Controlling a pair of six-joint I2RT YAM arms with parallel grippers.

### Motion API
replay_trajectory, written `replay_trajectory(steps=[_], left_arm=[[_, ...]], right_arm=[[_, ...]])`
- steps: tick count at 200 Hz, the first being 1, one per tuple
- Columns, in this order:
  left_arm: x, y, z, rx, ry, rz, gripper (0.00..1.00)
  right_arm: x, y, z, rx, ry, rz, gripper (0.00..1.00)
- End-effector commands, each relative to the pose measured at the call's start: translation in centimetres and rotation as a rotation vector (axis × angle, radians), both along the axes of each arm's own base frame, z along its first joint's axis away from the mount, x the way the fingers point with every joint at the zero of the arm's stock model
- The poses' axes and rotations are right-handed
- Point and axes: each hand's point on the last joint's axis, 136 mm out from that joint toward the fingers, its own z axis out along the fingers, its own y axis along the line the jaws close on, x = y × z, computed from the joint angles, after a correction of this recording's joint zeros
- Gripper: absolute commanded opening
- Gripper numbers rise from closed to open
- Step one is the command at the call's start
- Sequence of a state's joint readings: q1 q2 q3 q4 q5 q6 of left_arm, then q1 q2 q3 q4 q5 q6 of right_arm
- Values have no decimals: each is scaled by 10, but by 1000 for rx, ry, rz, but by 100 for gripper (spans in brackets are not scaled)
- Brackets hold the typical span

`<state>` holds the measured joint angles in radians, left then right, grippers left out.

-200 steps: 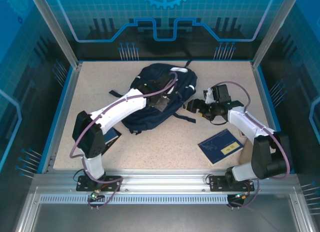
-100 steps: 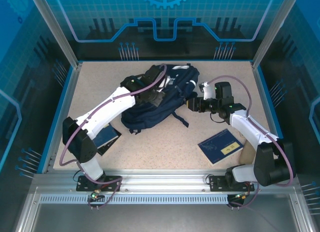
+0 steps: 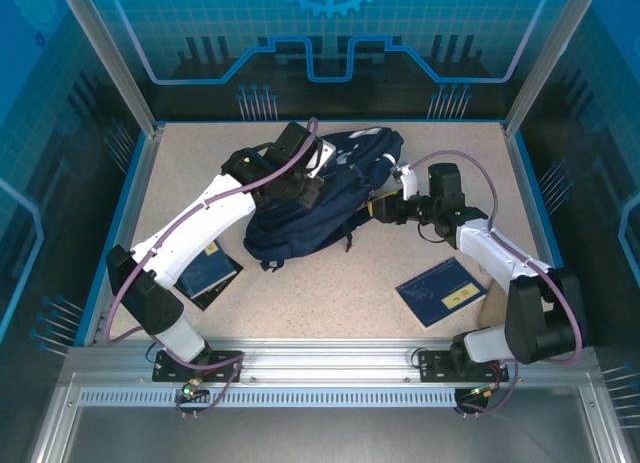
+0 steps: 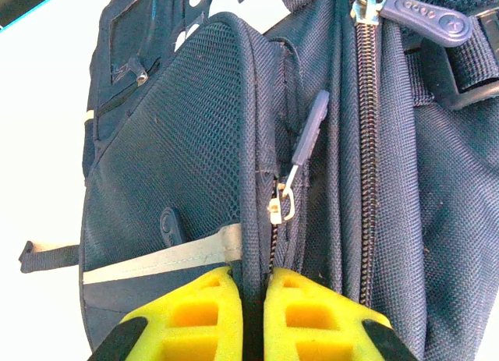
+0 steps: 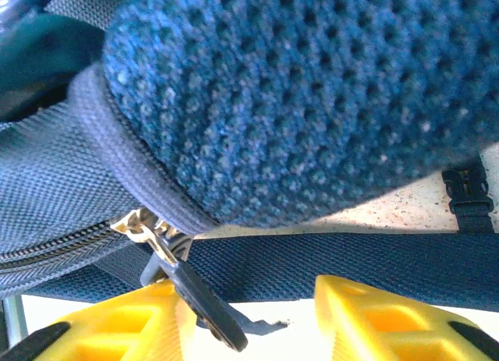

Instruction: Pack books, pencil case, and school supplies into a backpack

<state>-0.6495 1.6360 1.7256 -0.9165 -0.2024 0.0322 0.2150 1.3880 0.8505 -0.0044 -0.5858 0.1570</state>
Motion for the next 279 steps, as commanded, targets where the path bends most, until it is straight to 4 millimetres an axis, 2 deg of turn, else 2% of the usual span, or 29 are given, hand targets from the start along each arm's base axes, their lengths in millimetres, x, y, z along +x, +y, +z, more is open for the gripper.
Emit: replay_trajectory(steps=[1,35,61,63,66,72,114,164,168,200,216,225,240,257,279], left_arm=[[8,-4,64,-139,-166,5,0],[10,-5,60,-143,-156,12,0],[13,-7,55,-139,-146,21,0],[13,-7,54,-138,-146,22,0],[14,-7,54,-140,-145,25,0],[15,-7,53,-139,-143,29,0],[33,-9,43,-142,-132,118,0],[58,-29,25,-237,-78,221,0],[59,-30,25,-245,-75,230,0],[70,-50,18,-337,-23,256,0],[72,-55,17,-380,10,251,0],[71,-57,16,-413,45,235,7],[63,-61,15,-465,116,166,30],[53,-56,13,-480,158,107,50],[41,-43,8,-466,150,38,65]], right_arm=[[2,6,18,28,-69,52,37],[-7,7,22,27,-69,80,15],[-16,5,17,-8,-50,87,1],[-17,5,17,-12,-52,89,1],[-13,5,27,-12,-75,87,1],[-15,5,28,-24,-79,87,0],[-30,9,25,-133,-105,67,0],[-58,44,19,-234,-141,119,0],[-64,45,8,-243,-119,132,0],[-83,74,2,-179,-99,204,0],[-82,74,-2,-142,-76,180,0],[-78,69,-1,-118,-75,149,0],[-72,58,6,-77,-81,93,0],[-62,38,15,-30,-74,20,0],[-48,15,14,10,-32,-58,0]])
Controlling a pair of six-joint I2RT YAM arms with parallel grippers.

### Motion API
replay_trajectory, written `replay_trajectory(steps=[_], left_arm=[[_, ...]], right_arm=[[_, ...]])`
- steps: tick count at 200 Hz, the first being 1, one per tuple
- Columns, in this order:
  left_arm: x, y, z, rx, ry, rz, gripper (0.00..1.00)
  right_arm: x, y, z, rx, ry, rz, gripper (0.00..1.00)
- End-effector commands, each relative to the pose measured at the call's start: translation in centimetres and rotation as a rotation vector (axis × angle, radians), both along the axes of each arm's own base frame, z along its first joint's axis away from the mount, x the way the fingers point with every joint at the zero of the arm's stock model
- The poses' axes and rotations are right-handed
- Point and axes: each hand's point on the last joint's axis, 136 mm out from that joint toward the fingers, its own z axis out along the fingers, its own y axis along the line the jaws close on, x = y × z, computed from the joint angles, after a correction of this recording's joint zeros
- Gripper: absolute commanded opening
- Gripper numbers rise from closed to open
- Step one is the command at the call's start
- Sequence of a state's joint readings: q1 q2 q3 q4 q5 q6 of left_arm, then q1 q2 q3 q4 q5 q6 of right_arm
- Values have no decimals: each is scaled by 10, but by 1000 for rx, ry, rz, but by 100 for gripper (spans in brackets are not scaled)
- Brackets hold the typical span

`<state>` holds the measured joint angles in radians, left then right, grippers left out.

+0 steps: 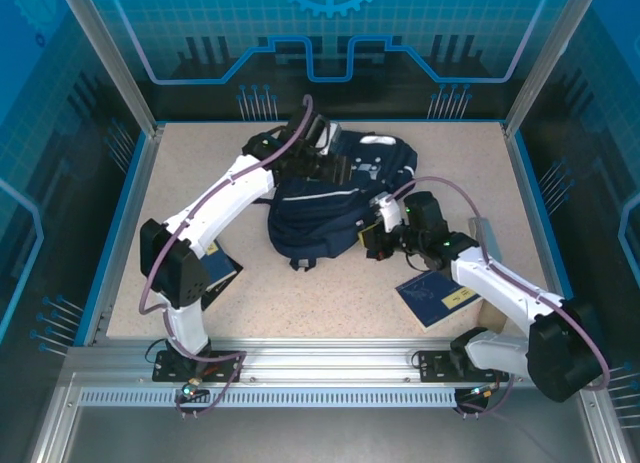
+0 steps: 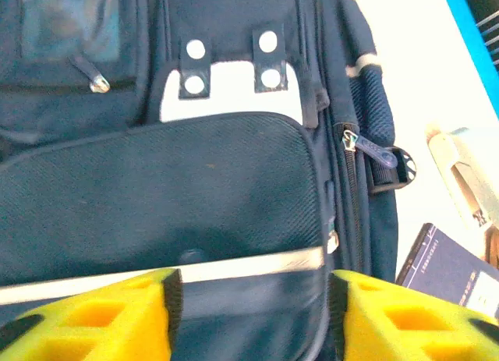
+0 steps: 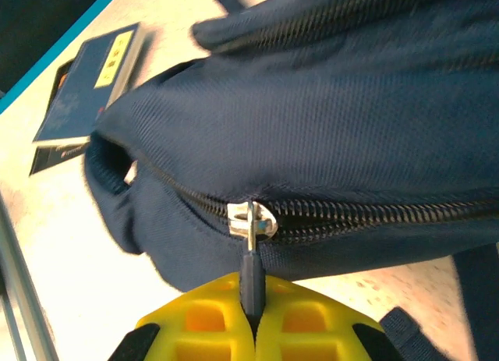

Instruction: Pack books, pencil case, and school supplies into a backpack

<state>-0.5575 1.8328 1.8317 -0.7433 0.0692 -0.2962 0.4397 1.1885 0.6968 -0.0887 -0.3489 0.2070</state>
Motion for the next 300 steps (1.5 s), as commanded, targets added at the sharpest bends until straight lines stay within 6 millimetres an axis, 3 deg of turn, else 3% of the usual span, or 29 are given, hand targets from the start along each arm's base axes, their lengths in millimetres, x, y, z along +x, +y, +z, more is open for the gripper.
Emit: replay_trajectory(steps=[1,19,58,68,95,134,183,254,281,300], left_arm=[[-17,2,26,-86,-59,-119,66],[-24,12,13,-70,-94,-183,75],[-32,13,-24,37,-123,-347,76],[-29,12,-34,67,-125,-373,74],[-21,2,-58,101,-87,-445,55],[-24,-17,-87,175,-78,-579,56],[-27,-32,-105,175,-57,-663,55],[0,-45,-121,184,-64,-632,55],[7,-48,-126,184,-62,-621,45],[17,-49,-124,187,-72,-572,26]], right_arm=[[20,-13,36,132,-58,-69,0],[30,-31,26,121,-16,-130,0],[41,-53,7,82,53,-202,0],[42,-56,2,71,68,-214,0],[43,-62,-6,57,105,-235,0],[46,-63,-9,51,129,-241,0],[48,-62,-9,51,138,-243,0],[46,-62,-5,43,146,-238,0],[42,-59,-2,39,144,-225,0],[36,-56,-3,23,152,-214,0]])
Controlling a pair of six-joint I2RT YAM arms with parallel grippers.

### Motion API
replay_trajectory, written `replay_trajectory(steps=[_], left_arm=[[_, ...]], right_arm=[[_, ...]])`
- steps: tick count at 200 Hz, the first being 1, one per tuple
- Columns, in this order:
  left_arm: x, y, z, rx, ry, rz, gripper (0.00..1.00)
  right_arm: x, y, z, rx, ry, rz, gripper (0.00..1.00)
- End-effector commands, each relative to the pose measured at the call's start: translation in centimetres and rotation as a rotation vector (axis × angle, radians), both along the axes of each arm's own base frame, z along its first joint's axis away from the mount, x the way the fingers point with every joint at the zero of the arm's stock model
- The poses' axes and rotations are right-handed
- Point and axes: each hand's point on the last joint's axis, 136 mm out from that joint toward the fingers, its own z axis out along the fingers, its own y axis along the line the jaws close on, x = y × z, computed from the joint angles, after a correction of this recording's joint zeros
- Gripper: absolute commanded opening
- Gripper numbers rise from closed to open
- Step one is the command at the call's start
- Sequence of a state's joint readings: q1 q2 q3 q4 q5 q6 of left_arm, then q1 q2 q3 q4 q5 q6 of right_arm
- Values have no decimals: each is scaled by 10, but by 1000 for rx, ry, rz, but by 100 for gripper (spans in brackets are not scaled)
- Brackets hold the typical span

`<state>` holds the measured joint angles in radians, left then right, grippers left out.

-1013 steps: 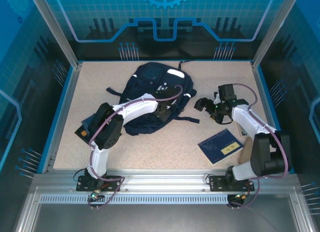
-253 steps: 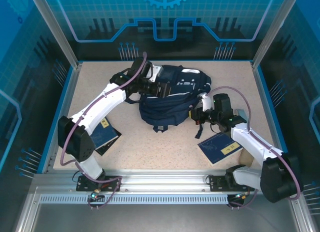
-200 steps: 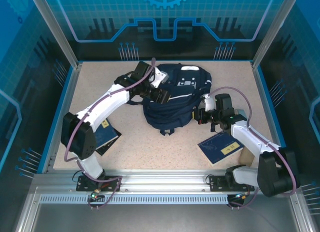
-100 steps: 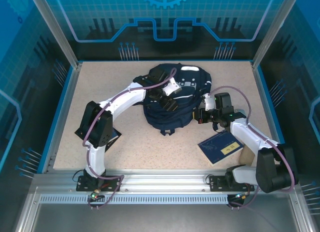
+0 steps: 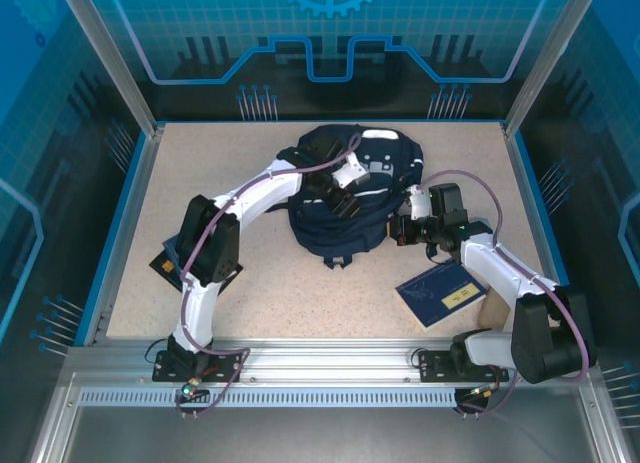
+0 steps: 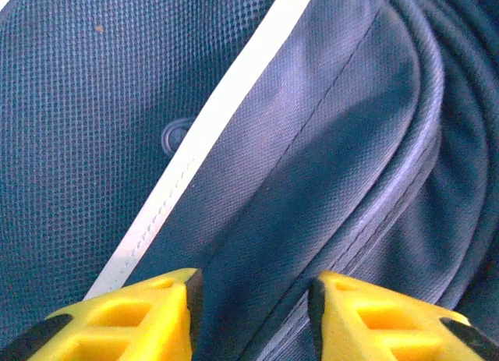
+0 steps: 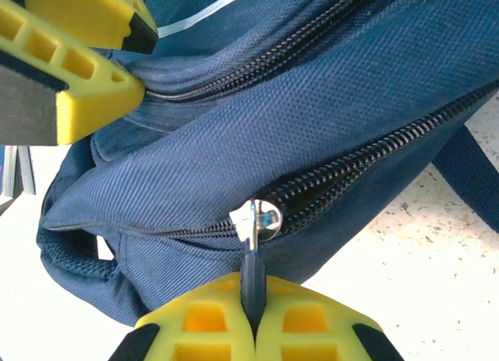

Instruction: Pack books, pencil case, and school supplies into a backpack

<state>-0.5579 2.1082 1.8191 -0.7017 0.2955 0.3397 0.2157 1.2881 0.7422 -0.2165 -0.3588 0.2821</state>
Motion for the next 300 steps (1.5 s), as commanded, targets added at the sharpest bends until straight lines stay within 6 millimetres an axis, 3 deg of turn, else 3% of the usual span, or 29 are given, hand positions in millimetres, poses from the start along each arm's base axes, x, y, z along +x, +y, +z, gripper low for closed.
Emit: replay_trajectory(steps=[1,38,91,118,134,153,171,189,211,243,300], left_arm=[[21,-7,2,-15,-42,54,25],[35,-9,6,-70,-22,205,4],[39,-12,22,-173,42,394,1],[37,-12,22,-198,60,418,0],[34,-9,19,-195,63,424,0],[27,-4,21,-204,59,423,0],[21,-1,27,-226,52,411,0],[16,3,32,-242,33,405,0],[11,7,41,-283,2,407,0],[4,16,59,-310,-38,429,0],[-11,26,75,-336,-24,464,0]], right_arm=[[3,13,31,34,-73,46,0],[-20,35,23,-28,-54,111,0],[-47,95,7,53,-33,231,0],[-56,131,5,124,-20,297,0],[-58,141,7,167,-10,299,0],[-56,129,6,155,-2,220,0],[-56,105,10,121,9,114,22],[-60,82,20,110,41,42,54],[-62,54,31,113,87,-72,68],[-54,21,37,254,254,-301,79],[-15,26,39,453,358,-387,81]])
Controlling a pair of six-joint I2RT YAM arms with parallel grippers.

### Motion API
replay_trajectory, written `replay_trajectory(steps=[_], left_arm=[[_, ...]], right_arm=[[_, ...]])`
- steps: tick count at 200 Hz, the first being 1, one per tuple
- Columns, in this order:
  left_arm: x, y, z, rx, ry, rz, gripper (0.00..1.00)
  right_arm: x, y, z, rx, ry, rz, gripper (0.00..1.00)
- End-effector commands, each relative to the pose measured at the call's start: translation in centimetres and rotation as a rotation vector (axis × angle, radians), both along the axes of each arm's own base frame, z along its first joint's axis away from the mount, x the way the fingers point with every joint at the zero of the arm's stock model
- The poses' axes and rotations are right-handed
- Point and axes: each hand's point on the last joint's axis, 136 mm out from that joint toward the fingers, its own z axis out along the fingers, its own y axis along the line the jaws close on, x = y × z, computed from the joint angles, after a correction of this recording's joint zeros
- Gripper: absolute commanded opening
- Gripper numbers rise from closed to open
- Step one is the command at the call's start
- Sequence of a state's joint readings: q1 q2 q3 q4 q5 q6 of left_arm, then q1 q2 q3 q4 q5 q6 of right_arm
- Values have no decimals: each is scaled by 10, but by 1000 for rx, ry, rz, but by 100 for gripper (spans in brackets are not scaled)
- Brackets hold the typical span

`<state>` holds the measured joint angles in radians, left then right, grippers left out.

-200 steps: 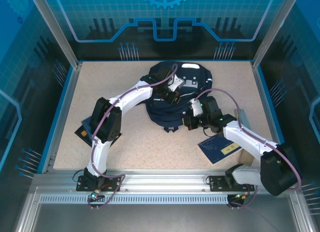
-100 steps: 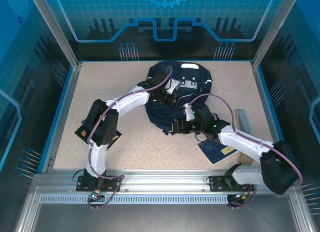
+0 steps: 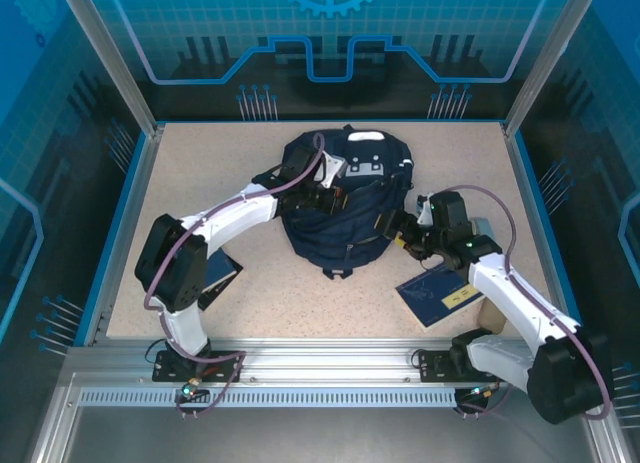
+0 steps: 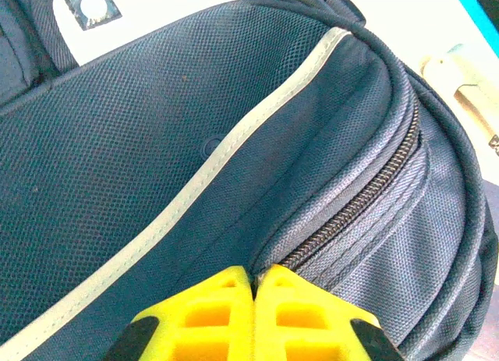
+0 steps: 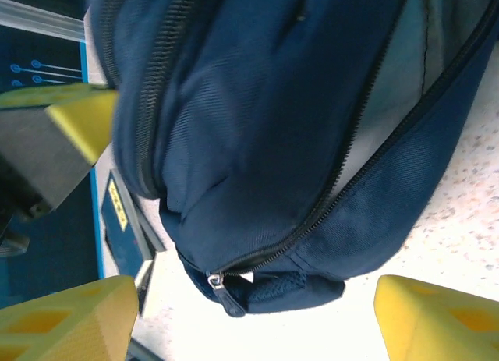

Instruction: Pack books, pencil case, and school supplies into a backpack

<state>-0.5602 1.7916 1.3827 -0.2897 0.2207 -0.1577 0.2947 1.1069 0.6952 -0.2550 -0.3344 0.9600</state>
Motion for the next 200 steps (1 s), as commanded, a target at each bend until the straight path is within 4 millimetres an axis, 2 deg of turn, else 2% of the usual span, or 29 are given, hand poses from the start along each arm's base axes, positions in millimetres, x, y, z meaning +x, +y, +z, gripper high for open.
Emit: replay_trajectory(steps=[1,41,103,116,160,180,200], left_arm=[[3,5,36,-74,-49,54,0],[-2,8,37,-69,-33,61,0],[-12,14,30,-62,30,94,2],[-16,19,30,-61,45,116,7],[-36,49,28,-43,99,258,47],[-53,61,26,-63,128,309,56],[-72,68,20,-106,159,325,57]], right_arm=[[16,11,10,118,42,-18,81],[39,27,4,186,43,29,75],[43,33,8,185,-22,95,43],[43,35,14,193,-58,116,39],[41,49,50,271,-210,214,36],[41,55,60,289,-248,230,37],[42,60,59,295,-237,228,36]])
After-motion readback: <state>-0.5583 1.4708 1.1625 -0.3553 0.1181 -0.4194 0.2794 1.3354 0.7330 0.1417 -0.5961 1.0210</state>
